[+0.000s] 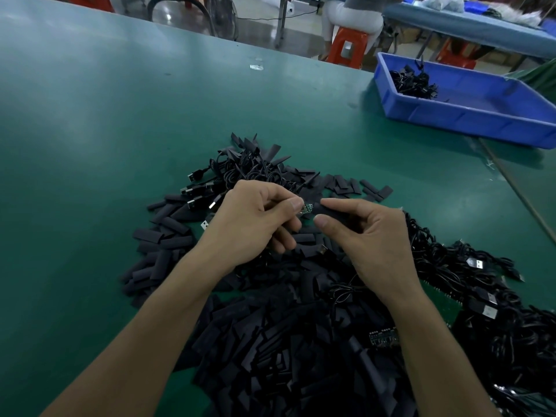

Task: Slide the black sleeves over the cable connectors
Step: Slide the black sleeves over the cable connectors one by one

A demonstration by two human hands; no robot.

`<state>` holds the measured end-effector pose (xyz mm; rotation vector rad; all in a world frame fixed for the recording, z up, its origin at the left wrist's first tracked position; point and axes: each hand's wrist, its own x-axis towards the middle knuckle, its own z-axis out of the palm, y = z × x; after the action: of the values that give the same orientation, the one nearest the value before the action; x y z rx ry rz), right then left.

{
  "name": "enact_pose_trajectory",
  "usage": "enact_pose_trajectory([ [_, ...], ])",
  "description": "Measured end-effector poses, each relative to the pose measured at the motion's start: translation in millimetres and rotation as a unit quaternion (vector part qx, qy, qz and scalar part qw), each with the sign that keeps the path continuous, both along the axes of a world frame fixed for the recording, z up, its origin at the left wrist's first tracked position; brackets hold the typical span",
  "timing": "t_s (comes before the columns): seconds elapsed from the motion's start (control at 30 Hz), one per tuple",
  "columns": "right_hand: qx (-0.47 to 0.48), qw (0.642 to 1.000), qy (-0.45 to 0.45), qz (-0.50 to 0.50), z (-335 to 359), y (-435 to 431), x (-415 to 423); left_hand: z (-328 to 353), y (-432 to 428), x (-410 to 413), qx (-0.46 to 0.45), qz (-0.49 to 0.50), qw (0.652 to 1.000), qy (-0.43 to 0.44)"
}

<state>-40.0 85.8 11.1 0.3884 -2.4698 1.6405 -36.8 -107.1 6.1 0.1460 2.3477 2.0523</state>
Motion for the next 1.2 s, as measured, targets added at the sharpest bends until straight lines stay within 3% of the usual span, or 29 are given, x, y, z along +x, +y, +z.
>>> enact_pose_trajectory([
  [0.63,0.002,0.991,-0.036,0.127,5.3,5.9,-7.0,2.1,-1.3,0.9,-0.002,-0.055,0.998,-0.017],
  [1.07,-0.014,0.998,0.023,0.064,-1.7,6.9,-3.7,7.2,-6.8,3.4,-0.102,0.013,0.993,0.057],
  [1.2,-0.022,0.996,0.013,0.08,-0.9,6.5,-5.4,6.8,-7.8,2.5,-0.081,0.002,0.996,0.037],
])
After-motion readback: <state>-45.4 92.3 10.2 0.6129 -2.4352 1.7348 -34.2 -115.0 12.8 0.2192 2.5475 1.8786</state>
